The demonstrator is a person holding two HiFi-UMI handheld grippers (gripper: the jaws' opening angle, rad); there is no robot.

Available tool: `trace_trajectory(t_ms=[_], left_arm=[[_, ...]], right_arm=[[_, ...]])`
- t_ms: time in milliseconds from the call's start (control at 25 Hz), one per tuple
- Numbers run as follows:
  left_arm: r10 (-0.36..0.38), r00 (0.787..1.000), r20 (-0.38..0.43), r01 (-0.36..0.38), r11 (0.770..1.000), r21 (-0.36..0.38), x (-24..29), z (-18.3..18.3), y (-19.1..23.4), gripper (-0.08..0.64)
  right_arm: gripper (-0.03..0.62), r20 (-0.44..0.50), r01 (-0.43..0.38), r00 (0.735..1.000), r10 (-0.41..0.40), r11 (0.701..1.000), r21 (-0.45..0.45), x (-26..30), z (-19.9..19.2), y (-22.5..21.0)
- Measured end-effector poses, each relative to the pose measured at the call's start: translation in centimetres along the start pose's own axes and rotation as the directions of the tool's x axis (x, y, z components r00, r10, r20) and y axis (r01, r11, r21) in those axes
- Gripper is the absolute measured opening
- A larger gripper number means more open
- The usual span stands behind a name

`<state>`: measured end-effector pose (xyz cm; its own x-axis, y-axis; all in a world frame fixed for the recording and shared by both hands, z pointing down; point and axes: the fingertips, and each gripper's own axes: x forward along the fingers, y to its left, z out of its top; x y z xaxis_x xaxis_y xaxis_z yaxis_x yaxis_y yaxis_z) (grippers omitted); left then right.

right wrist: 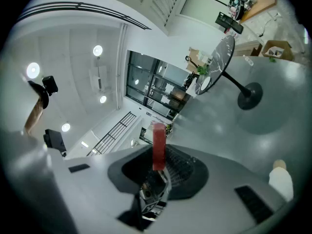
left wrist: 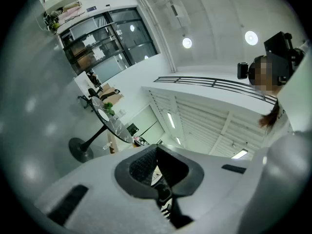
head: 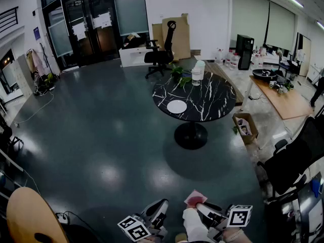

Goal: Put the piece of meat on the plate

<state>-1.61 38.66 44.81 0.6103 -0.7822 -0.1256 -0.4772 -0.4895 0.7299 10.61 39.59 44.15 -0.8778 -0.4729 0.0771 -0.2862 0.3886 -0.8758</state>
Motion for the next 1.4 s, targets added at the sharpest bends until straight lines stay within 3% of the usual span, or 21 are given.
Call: trace_trajectory(t_ms=[280, 600, 880, 1080, 1400], left_arm=[[0.025, 0.999, 0.029, -0.026, 0.999, 0.027, 4.5, 4.0, 4.2, 0.009], [0.0, 0.999, 0.039, -0.003, 0.997, 0.071, 14.1, 9.9, 8.3, 0.009], [-0.011, 1.0, 0.013, 0.01, 0.998, 0.067, 20.6, 11.3, 11.5, 0.009], [0.006, 1.0, 0.03, -0.008, 0.998, 0.069, 22.9, 12.6, 13.8, 0.009], [0.04, 0.999, -0.008, -0.039, 0.998, 0.039, 26.9, 13.3, 18.7, 0.009]], right_arm=[[0.078, -0.013, -0.025, 1.0, 0.025, 0.999, -0.022, 5.0, 5.9, -3.1], [0.078, -0.015, -0.05, 0.999, 0.05, 0.998, -0.039, 10.3, 14.7, -5.9], [0.078, -0.006, -0.03, 1.0, 0.03, 0.999, -0.033, 12.7, 20.7, -9.8], [0.078, -0.018, -0.037, 0.999, 0.037, 0.999, -0.015, 14.8, 23.3, -11.3], [0.078, -0.011, 0.004, 1.0, -0.004, 1.0, 0.014, 17.3, 26.6, -15.6]])
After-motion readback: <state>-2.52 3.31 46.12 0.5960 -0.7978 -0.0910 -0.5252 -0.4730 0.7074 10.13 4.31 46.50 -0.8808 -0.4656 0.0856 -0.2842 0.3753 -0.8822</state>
